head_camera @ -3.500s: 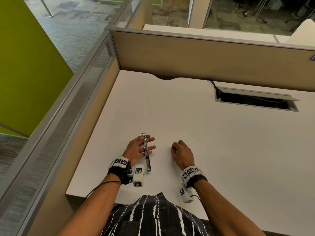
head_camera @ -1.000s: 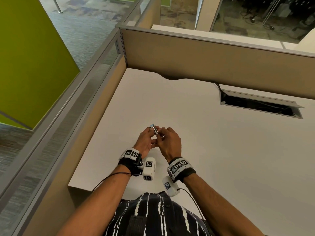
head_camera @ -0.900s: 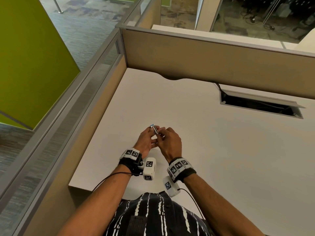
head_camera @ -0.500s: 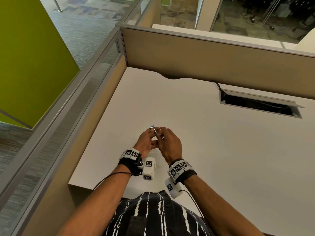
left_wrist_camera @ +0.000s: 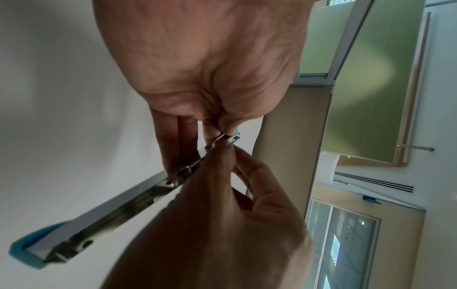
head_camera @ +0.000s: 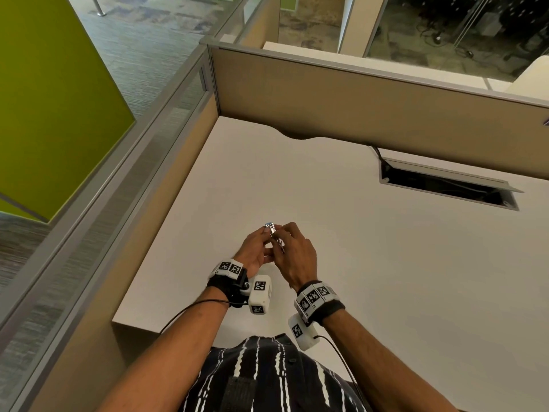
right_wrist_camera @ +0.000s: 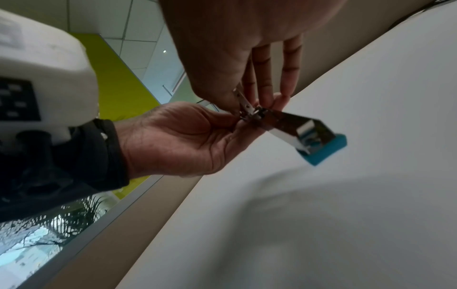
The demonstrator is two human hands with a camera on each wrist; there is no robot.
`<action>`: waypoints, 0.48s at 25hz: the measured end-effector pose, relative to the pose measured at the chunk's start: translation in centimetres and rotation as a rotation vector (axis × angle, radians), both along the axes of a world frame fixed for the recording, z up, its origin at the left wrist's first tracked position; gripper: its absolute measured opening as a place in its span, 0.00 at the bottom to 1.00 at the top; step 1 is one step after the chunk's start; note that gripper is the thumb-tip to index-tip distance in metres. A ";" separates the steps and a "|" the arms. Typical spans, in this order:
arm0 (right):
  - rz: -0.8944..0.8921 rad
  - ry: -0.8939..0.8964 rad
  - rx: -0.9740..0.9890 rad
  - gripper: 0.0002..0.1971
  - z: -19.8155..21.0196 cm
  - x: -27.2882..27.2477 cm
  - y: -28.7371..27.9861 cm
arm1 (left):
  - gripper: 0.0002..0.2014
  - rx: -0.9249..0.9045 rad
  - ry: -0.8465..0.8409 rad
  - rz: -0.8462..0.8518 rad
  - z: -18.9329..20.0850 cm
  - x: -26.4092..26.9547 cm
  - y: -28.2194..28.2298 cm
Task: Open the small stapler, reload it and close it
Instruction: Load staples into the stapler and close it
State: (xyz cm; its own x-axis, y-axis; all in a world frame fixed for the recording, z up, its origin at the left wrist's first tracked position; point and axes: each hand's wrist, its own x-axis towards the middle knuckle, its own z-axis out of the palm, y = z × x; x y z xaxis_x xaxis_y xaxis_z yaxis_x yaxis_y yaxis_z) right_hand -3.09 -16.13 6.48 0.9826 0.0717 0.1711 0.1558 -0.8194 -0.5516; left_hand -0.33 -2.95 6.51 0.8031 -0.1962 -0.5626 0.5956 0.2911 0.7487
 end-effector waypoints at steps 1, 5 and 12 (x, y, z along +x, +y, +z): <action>0.005 -0.023 0.000 0.10 0.0 -0.1 -0.1 | 0.21 -0.006 -0.005 -0.009 0.1 0.0 0.0; 0.004 -0.050 -0.009 0.10 -0.1 -0.3 -0.2 | 0.21 -0.006 -0.004 -0.024 0.3 0.2 0.2; 0.043 0.043 0.009 0.14 -0.3 0.3 -0.9 | 0.19 0.000 0.054 -0.018 0.7 -0.4 -0.4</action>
State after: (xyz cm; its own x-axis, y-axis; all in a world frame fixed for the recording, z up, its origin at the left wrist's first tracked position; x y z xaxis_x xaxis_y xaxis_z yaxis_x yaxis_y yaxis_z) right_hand -2.80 -17.07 6.19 0.9852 0.1125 0.1295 0.1667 -0.8073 -0.5661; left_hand -0.72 -3.38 7.24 0.7683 -0.2099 -0.6048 0.6399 0.2798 0.7157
